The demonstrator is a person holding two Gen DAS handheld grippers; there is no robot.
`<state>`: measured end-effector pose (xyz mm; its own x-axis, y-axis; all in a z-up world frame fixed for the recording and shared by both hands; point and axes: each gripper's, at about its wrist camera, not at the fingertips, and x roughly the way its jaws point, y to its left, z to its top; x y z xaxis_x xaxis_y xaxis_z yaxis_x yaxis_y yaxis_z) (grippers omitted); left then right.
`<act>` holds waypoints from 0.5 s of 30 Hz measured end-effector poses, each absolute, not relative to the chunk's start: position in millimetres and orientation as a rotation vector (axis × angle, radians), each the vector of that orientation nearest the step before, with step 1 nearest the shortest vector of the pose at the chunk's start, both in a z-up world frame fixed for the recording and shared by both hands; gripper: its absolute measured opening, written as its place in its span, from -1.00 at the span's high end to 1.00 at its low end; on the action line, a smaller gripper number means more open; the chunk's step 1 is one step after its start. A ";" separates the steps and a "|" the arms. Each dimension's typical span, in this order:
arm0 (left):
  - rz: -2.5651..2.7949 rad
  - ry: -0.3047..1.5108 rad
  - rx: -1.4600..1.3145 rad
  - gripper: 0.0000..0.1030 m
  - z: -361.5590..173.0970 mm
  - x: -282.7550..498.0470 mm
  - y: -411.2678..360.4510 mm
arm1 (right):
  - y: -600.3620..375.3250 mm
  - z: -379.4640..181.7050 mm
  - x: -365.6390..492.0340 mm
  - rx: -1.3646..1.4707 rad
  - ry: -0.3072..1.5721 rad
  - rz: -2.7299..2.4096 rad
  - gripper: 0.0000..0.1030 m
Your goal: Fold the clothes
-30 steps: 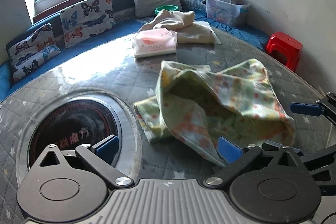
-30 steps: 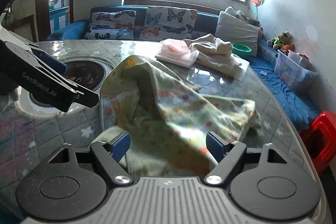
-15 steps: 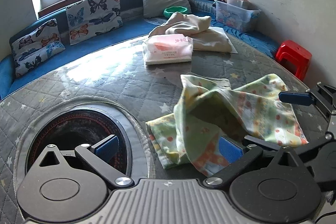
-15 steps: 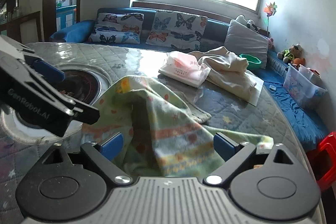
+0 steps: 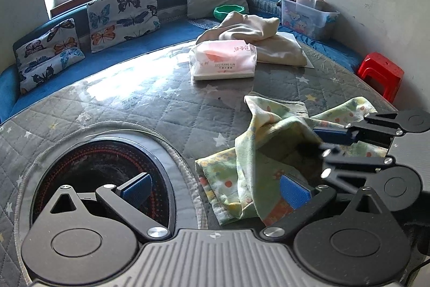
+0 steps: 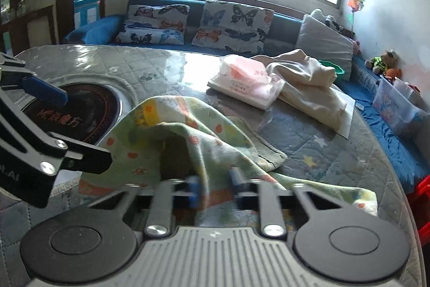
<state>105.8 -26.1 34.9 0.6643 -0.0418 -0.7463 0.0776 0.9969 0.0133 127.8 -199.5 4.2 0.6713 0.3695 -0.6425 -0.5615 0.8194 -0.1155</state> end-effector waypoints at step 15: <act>-0.118 0.836 0.021 -0.74 23.0 127.4 -37.1 | -276.7 34.5 116.1 -0.205 0.548 0.342 0.92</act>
<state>127.4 -37.1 23.0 0.6641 -0.0958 -0.7415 0.1125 0.9933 -0.0276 116.1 -276.7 34.5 0.7993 0.2622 -0.5408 -0.3704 0.9235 -0.0997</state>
